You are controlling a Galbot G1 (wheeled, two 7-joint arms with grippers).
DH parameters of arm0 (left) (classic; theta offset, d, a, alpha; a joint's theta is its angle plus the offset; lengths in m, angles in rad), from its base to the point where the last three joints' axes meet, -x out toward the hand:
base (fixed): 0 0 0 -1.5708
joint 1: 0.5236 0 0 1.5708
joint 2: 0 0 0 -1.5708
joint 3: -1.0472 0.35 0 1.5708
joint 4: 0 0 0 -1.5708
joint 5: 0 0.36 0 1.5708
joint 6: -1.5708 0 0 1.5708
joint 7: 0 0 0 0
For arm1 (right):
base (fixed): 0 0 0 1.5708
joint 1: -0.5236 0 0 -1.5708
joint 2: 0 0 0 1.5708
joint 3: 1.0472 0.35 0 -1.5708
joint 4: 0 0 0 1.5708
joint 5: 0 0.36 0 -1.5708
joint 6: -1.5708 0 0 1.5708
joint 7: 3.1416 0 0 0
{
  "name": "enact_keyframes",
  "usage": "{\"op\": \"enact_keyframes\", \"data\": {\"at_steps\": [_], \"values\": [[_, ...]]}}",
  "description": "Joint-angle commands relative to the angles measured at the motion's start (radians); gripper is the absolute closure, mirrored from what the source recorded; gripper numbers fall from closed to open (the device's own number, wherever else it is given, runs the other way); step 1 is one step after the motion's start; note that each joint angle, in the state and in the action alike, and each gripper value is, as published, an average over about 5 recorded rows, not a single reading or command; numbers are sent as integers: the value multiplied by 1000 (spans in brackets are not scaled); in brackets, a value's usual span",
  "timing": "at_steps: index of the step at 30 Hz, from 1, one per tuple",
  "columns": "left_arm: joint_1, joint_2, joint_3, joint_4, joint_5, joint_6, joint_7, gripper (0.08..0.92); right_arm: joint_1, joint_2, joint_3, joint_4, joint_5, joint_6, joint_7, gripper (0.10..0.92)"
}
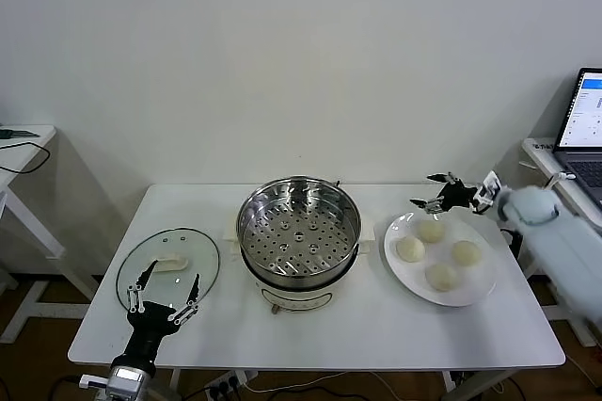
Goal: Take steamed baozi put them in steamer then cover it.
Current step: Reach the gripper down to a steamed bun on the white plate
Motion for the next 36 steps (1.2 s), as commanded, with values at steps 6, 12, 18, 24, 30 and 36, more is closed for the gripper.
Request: {"op": "enact_keyframes", "data": {"at_steps": [6,12,18,24,30,36], "values": [[15,-5,-7,-1,-3,-4,-4,177,209,183,-148,-294,-558,123,-288,203],[18,-9,-4,4,-5,-5,-7,177,197,242,-130,-366,-607,134,-211,203],[20,-13,3,7,-5,-6,-11,177,182,275,-105,-419,-629,134,-159,203],[22,-15,7,14,-5,-8,-14,177,172,291,-93,-452,-631,134,-120,203],[19,-17,14,14,-6,-6,-17,177,167,300,-89,-468,-630,134,-93,203],[19,-17,13,11,-10,-5,-19,177,167,303,-92,-468,-623,134,-92,231]]}}
